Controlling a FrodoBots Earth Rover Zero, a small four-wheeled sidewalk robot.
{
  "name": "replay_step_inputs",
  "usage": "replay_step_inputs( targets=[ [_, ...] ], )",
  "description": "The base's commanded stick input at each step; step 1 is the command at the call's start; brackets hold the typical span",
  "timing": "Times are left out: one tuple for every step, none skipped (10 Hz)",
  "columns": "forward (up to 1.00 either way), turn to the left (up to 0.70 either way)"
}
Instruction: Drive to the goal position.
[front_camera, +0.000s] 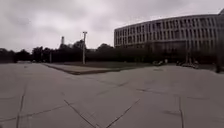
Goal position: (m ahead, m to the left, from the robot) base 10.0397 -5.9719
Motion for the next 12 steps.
replay_step_inputs(
  targets=[
    [0.7, 0.0],
    [0.7, 0.0],
    [0.7, 0.0],
    [0.7, 0.0],
    [0.7, 0.0],
    [0.7, 0.0],
    [0.7, 0.0],
    [0.7, 0.0],
    [0.7, 0.0],
    [0.7, -0.09],
    [0.7, -0.33],
    [0.7, -0.3]
  ],
)
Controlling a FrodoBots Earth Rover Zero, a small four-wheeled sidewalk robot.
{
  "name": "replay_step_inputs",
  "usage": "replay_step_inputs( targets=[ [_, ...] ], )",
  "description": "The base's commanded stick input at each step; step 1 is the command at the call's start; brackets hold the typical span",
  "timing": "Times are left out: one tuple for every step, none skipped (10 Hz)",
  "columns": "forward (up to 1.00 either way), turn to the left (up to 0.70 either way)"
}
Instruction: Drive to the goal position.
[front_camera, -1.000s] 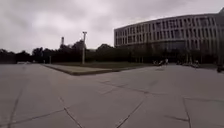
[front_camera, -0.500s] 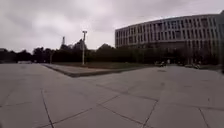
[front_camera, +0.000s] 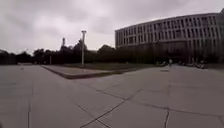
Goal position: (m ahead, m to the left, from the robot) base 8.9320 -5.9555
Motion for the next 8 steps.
replay_step_inputs(
  targets=[
    [0.7, -0.19],
    [0.7, -0.03],
    [0.7, 0.0],
    [0.7, 0.0],
    [0.7, 0.0],
    [0.7, 0.0],
    [0.7, 0.0],
    [0.7, 0.0]
  ],
)
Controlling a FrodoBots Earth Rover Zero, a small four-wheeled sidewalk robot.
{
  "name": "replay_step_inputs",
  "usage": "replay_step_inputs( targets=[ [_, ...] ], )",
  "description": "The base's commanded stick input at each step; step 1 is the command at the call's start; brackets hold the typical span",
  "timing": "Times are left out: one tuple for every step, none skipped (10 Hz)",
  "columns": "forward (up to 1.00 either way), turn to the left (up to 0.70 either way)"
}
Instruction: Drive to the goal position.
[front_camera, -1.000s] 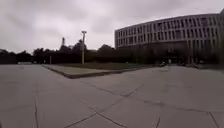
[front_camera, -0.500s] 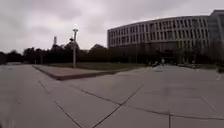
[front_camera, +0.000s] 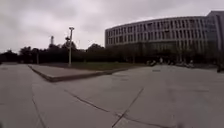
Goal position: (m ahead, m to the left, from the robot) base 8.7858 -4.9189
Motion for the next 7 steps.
replay_step_inputs(
  targets=[
    [0.7, 0.0],
    [0.7, 0.0],
    [0.7, 0.0],
    [0.7, 0.0],
    [0.7, 0.0],
    [0.7, 0.0],
    [0.7, 0.0]
  ],
)
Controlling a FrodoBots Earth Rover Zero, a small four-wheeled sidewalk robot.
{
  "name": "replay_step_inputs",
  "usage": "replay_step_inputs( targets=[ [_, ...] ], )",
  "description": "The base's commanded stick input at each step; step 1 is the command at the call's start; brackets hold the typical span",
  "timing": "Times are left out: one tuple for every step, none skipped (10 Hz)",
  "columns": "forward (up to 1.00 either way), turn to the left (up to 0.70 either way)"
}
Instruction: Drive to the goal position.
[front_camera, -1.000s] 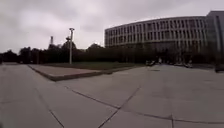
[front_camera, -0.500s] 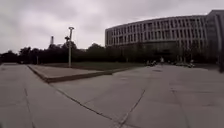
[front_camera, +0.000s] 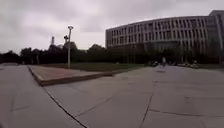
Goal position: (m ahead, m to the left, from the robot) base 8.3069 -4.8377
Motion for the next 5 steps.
replay_step_inputs(
  targets=[
    [0.7, 0.0],
    [0.7, 0.0],
    [0.7, 0.0],
    [0.7, 0.0],
    [0.7, 0.0]
  ],
)
